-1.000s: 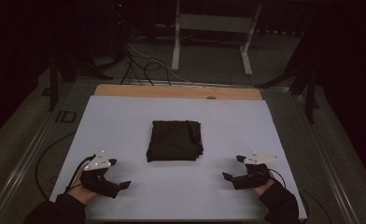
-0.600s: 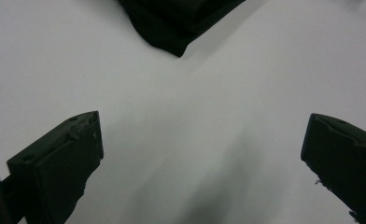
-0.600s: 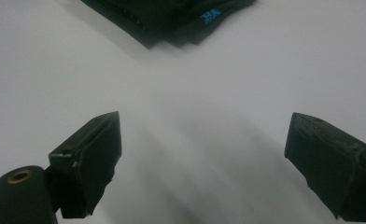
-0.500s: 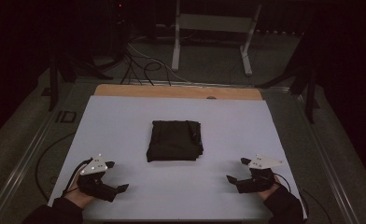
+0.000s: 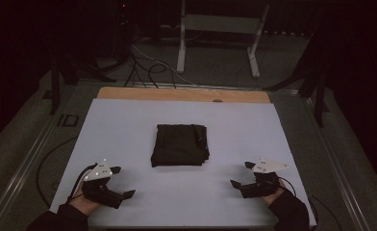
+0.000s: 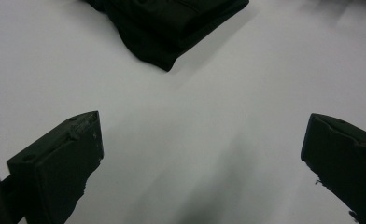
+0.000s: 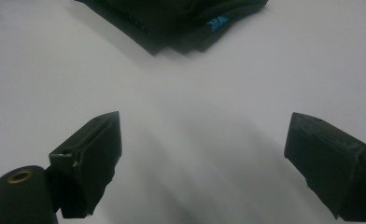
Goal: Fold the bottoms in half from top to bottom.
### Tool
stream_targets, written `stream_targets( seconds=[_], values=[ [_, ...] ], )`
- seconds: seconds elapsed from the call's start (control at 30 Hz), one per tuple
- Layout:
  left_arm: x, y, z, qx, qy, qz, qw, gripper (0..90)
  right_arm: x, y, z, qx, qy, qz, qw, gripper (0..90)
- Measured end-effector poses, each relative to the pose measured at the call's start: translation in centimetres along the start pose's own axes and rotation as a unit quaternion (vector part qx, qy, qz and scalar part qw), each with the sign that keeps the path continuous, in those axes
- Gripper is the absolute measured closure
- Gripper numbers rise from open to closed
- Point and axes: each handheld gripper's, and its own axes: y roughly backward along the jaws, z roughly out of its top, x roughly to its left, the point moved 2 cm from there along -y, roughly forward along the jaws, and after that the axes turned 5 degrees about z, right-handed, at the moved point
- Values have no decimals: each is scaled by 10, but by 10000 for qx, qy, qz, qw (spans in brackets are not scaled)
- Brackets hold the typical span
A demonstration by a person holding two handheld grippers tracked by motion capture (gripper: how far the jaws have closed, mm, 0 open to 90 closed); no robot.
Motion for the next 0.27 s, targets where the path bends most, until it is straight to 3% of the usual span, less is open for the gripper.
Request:
stream_targets(
  seconds=[0.27],
  values=[
    [-2,-1,2,-44,-17,-6,10000,0,-1,0,0,22,5,-33,10000,112]
  ],
)
